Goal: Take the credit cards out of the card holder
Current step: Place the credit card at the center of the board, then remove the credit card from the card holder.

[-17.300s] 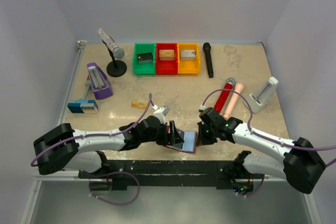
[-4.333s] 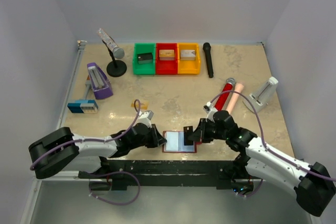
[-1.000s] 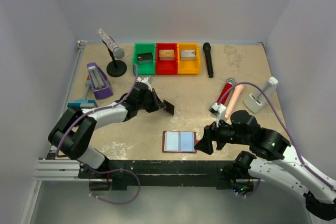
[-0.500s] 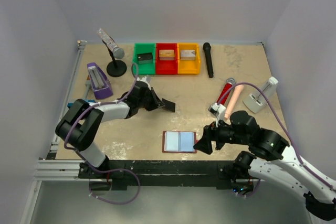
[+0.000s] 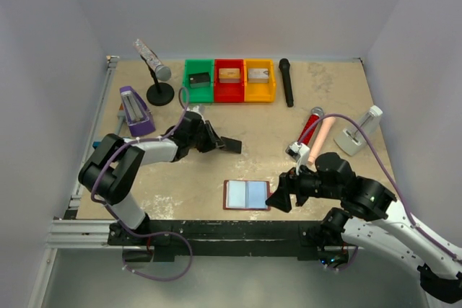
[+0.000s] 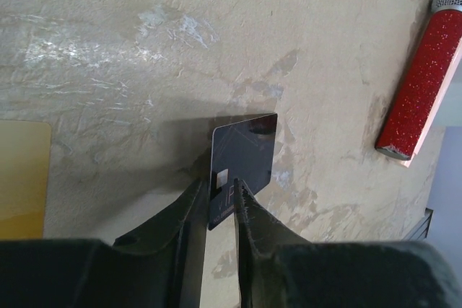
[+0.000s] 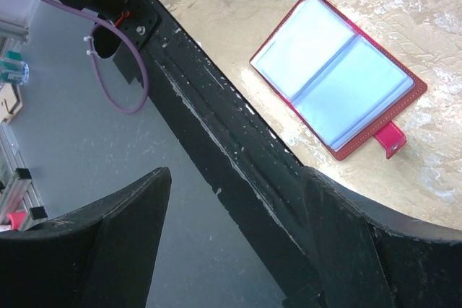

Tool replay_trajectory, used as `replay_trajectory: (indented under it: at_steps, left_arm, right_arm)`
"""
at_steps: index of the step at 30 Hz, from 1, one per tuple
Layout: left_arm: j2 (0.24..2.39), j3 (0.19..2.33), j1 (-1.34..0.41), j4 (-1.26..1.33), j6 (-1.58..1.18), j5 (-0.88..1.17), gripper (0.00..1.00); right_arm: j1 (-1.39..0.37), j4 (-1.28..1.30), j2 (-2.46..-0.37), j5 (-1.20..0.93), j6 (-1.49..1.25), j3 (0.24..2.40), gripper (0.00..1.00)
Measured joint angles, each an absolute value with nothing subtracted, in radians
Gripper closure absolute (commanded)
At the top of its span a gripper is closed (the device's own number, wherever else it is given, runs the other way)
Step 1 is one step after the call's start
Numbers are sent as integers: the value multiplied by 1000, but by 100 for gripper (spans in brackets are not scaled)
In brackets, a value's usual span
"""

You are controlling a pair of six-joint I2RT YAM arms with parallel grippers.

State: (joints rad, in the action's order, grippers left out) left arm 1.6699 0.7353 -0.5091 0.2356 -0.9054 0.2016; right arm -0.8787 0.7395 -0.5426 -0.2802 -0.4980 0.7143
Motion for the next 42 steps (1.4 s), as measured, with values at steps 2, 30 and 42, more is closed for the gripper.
replay_trajectory:
  at_steps: [2, 30, 42]
  left_arm:
    - [1670, 735, -506, 230, -903, 202, 68]
    - [838, 466, -479, -245, -979, -41, 2]
    - [507, 236, -678, -264, -1037, 80, 17]
  right_arm:
    - [-878, 739, -543, -280, -498, 712, 23]
    - [-875, 696, -596, -80, -729, 549, 7]
    - [-847, 655, -799, 55, -852, 525, 37]
